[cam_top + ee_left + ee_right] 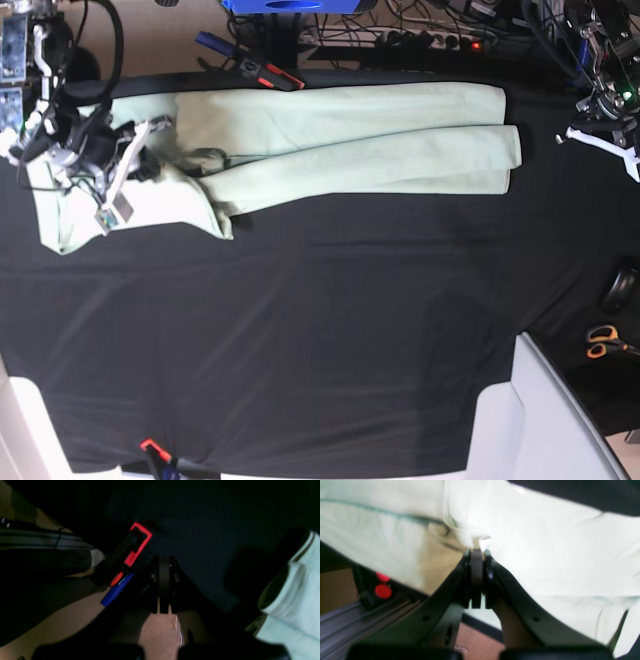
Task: Fold the T-shirt properly
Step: 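Grasp the collar end with the right gripper and tuck it inward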
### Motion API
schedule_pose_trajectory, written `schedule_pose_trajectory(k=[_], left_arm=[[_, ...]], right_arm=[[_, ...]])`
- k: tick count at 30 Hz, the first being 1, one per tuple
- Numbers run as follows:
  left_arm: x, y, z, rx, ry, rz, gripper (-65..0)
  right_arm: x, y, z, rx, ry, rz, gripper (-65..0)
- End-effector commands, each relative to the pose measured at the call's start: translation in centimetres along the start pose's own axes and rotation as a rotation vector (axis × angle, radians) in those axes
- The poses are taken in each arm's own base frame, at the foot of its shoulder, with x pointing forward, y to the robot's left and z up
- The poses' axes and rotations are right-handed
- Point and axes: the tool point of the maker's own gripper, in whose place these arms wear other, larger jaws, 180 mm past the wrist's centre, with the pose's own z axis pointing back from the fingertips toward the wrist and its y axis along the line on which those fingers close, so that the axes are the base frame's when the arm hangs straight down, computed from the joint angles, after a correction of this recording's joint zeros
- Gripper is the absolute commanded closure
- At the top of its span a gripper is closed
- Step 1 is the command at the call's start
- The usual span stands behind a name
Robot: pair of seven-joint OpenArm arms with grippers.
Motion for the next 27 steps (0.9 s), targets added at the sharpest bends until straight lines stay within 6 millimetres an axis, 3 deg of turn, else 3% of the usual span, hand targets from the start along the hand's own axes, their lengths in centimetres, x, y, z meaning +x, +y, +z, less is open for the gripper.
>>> schedule_pose_trajectory(k=[1,8,15,27], left_arm=[[1.5,0.7,0.3,0.019,-0.043,-0.01,0.0],[1.9,1.0,0.4,0.025,-0.051,-0.018,0.0],[1.9,1.1,0.4,0.026,-0.052,-0.017,0.0],[2.0,1.1,0.4,0.026,-0.053,-0.017,0.0]], right_arm=[[0.6,-0.1,0.7,-0.004,-0.03,0.018,0.0],[-1.3,1.4,1.7,0.01,-0.005,0.031,0.0],[-3.9,-0.4,3.1,-0.041,0.045,0.007,0.0],[-6.7,0.6,3.4,-0.02,0.105,-0.014,0.0]])
